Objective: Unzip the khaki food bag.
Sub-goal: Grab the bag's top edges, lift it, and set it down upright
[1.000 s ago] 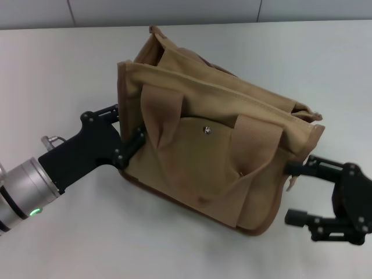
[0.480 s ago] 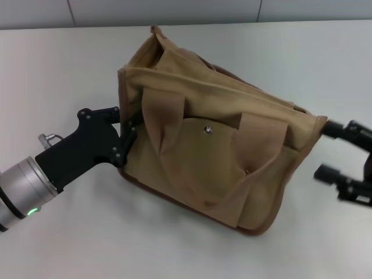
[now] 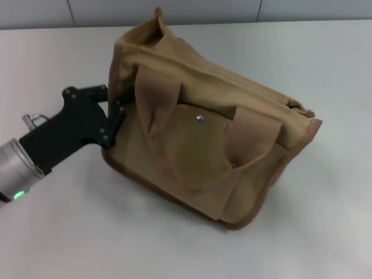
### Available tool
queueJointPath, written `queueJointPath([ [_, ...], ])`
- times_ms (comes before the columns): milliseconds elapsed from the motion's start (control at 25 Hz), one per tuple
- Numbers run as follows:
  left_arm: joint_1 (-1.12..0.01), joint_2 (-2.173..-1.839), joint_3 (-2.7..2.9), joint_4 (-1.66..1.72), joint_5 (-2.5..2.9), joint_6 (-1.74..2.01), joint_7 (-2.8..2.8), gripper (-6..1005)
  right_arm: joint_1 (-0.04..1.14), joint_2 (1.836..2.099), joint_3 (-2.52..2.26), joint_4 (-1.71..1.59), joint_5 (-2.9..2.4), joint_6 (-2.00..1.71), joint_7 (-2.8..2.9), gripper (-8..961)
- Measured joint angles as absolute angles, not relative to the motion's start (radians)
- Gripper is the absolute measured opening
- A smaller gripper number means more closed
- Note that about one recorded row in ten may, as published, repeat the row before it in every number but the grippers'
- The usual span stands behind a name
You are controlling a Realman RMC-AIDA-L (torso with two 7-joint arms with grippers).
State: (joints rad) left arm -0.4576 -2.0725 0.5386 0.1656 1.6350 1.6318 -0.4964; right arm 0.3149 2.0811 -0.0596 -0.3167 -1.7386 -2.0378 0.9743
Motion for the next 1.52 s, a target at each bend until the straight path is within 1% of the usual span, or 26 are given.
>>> queueJointPath([
  [280,-0.494,-2.072,0.535,0.25,1.62,1.738,-0.497,44,0.425,2.083,-0.067,-0.291,-1.744,-1.98,0.938,808],
  [560,-0.521,-2.071,0.535,0.297,1.597,1.791,-0.497,44,0.486,2.083,-0.218,-0.323,-1.752,-1.942,0.928,806],
  [760,-0.532,-2.073,0.535,0.308,1.597,1.804,-0.493,44,0.512,2.085,-0.273,-0.323,-1.752,-1.861,0.894,804],
  [1040,-0.534,-2.077,0.537,0.306,1.597,1.806,-0.49,44,0.537,2.086,-0.414,-0.284,-1.75,-1.843,0.859,802],
  [1520,-0.535,-2.079,0.542,0.298,1.596,1.808,-0.488,44,0.546,2.089,-0.446,-0.043,-1.741,-1.859,0.363,798],
])
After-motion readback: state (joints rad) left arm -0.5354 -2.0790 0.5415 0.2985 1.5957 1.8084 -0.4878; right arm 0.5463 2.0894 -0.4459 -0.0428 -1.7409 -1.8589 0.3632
